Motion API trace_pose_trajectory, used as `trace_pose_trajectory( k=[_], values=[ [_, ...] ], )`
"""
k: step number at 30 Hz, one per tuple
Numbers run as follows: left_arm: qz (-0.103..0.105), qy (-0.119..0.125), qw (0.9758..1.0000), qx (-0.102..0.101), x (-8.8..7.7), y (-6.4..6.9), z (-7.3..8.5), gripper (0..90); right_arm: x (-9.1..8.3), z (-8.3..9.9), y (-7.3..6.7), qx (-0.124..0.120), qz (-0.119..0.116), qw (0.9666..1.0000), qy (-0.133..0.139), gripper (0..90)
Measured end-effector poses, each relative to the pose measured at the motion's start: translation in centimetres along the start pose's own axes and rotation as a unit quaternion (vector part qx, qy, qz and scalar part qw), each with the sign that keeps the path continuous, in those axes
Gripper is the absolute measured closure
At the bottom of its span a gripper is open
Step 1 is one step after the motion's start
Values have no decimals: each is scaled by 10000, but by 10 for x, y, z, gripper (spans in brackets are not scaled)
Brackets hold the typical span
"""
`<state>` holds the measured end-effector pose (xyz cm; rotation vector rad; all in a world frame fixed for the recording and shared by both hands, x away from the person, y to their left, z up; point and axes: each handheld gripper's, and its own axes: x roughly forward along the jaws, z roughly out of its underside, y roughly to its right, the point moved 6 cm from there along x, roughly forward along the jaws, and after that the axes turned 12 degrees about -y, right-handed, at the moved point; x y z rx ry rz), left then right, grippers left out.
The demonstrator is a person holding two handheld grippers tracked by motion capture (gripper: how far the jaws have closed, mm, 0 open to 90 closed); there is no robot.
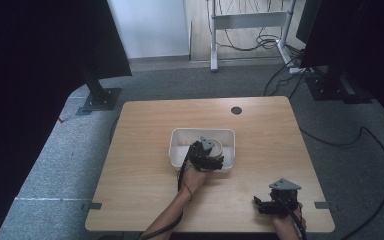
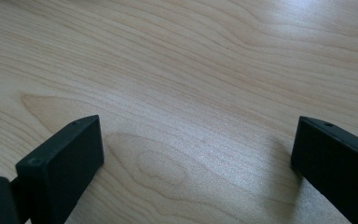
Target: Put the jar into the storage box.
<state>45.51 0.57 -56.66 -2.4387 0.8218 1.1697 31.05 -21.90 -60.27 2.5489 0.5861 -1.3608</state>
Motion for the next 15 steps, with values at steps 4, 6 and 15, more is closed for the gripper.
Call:
trace_pose_trajectory(
  k=[4,6,15],
  values=[
    [-38,-6,10000,23,0,0,0,95,0,0,0,0,0,10000,0,18],
    [-77,12,10000,24,0,1,0,69,0,0,0,-1,1,10000,1,18],
    [-33,162,9999,-21,-9,2,-1,41,0,0,0,-2,0,10000,1,18]
  ],
)
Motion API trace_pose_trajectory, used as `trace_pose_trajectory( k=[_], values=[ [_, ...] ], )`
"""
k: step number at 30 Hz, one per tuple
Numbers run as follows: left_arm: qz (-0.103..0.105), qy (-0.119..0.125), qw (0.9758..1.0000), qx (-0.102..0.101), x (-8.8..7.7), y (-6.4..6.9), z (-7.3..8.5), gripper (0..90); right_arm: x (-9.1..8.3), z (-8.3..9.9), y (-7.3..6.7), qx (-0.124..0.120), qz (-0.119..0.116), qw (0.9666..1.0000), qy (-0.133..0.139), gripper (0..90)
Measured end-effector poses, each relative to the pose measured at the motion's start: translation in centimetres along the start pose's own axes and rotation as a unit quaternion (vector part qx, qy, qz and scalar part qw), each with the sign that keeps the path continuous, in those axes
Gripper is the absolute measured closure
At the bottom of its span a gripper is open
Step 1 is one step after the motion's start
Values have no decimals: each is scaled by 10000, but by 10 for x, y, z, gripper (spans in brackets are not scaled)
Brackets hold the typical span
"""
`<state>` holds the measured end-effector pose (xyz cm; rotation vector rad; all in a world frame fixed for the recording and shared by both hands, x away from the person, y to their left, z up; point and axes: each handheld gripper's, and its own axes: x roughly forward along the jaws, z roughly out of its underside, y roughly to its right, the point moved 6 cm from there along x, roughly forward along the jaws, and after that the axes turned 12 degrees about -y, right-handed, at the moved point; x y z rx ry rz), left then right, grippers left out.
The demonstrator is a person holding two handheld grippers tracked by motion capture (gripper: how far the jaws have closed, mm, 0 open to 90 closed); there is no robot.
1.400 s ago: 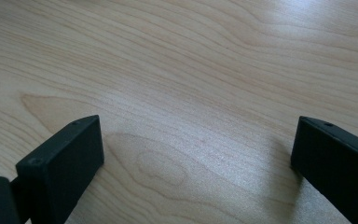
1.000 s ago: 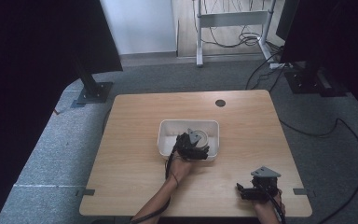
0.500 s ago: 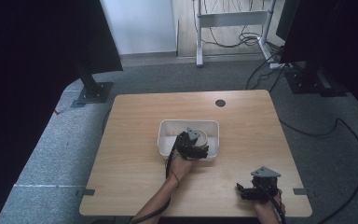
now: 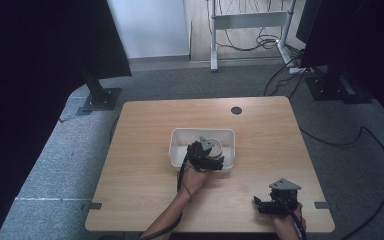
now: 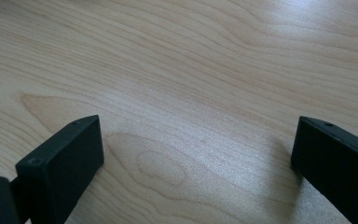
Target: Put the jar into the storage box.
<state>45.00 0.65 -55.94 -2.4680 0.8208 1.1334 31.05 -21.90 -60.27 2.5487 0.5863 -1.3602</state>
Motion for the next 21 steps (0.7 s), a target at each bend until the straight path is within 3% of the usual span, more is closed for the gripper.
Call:
trace_pose_trajectory(
  k=[21],
  values=[
    [118,125,9998,43,-19,-2,3,52,0,0,0,0,-2,10000,0,18]
  ],
)
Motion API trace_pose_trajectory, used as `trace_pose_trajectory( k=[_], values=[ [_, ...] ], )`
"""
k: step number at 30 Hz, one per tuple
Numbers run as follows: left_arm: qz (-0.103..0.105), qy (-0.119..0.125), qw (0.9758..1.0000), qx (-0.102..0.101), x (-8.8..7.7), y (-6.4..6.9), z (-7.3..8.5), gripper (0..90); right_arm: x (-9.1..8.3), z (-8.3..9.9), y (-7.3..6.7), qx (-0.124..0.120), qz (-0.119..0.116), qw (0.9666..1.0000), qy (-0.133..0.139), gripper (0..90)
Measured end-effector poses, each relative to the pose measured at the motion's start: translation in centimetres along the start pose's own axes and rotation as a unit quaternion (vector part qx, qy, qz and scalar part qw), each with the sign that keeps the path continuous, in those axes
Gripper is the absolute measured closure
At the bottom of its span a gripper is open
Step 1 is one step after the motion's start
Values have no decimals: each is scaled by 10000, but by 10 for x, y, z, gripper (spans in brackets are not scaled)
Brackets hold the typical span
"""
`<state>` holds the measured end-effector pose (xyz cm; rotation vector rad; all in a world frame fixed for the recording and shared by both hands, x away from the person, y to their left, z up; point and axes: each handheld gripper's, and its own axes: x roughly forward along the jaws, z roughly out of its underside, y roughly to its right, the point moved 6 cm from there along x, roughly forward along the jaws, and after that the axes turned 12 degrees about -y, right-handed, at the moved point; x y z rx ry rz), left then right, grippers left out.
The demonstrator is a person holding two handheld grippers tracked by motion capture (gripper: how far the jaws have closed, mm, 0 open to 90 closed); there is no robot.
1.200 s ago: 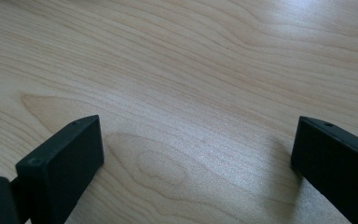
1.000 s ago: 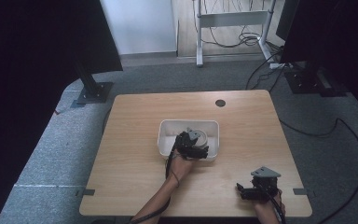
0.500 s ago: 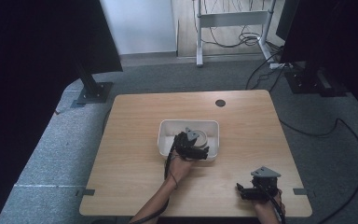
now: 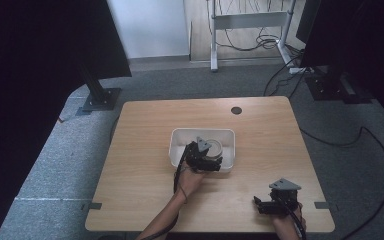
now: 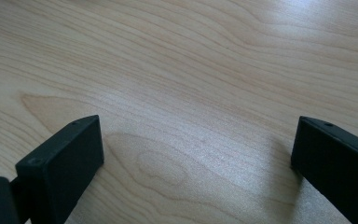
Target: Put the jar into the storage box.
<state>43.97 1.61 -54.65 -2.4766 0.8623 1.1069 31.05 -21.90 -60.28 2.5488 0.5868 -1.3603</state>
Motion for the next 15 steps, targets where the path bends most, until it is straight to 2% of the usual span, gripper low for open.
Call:
trace_pose_trajectory(
  k=[15],
  values=[
    [106,173,9998,42,-14,2,3,61,0,0,0,-1,0,10000,0,18]
  ],
)
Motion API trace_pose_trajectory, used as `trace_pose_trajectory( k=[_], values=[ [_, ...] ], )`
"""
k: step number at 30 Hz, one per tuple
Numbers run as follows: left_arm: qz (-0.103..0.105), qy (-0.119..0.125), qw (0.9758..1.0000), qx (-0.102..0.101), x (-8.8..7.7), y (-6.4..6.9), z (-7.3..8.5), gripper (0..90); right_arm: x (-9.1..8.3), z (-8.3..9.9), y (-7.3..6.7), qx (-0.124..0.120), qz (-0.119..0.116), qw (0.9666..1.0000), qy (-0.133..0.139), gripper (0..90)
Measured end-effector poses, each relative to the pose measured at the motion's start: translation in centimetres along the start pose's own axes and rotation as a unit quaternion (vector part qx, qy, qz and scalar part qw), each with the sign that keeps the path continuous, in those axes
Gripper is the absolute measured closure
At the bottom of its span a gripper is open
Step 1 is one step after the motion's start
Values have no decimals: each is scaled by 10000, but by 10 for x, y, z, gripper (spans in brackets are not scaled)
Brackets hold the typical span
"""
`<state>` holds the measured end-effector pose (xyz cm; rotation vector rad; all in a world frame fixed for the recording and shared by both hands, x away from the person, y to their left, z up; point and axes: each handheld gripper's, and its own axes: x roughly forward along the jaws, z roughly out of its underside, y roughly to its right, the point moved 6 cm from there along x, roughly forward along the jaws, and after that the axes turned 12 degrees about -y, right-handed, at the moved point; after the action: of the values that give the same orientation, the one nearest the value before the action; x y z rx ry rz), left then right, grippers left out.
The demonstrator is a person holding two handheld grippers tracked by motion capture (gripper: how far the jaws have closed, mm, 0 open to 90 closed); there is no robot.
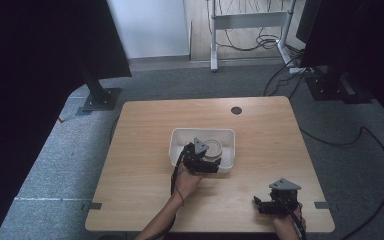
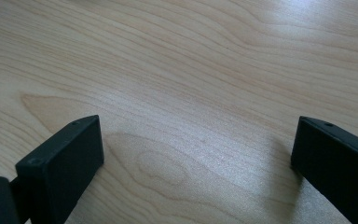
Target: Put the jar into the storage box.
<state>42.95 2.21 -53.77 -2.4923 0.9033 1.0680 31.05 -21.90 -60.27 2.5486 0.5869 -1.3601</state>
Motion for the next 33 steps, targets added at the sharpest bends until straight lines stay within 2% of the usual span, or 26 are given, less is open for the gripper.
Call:
trace_pose_trajectory(
  k=[13,33],
  values=[
    [106,89,9999,16,-11,1,5,61,0,0,0,1,0,10000,-1,18],
    [199,199,9992,277,-33,7,16,59,0,0,0,-1,0,10000,0,18]
  ],
)
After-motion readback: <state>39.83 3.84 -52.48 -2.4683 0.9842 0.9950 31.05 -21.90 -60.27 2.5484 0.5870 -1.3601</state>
